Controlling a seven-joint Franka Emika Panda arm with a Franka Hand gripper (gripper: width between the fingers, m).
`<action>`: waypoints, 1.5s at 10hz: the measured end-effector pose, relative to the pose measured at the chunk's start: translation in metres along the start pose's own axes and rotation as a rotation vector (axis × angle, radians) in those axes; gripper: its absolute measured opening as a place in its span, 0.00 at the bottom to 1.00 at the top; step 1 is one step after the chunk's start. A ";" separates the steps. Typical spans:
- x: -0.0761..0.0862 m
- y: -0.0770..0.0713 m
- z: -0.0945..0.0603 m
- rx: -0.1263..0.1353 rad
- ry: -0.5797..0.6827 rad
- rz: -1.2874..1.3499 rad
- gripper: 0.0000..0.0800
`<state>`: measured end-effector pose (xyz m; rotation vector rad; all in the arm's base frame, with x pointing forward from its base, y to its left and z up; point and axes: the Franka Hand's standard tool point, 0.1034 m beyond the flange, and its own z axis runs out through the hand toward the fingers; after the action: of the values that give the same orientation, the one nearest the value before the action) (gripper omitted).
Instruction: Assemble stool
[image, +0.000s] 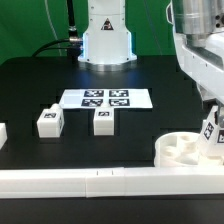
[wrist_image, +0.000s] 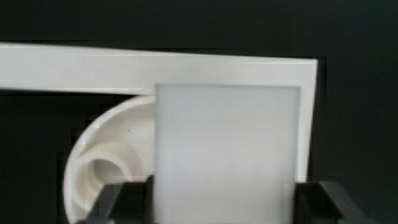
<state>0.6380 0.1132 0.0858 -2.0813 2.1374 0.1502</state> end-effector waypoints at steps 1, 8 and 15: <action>-0.002 0.001 0.000 -0.001 -0.007 0.044 0.48; -0.011 0.000 -0.011 0.002 -0.017 -0.286 0.81; -0.023 0.000 -0.014 -0.005 -0.023 -1.038 0.81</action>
Offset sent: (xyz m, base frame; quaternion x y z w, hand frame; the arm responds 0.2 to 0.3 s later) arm 0.0000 0.0000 0.0000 0.0000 0.0000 0.0000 1.0000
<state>0.6385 0.1334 0.1039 -2.8315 0.8103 0.0428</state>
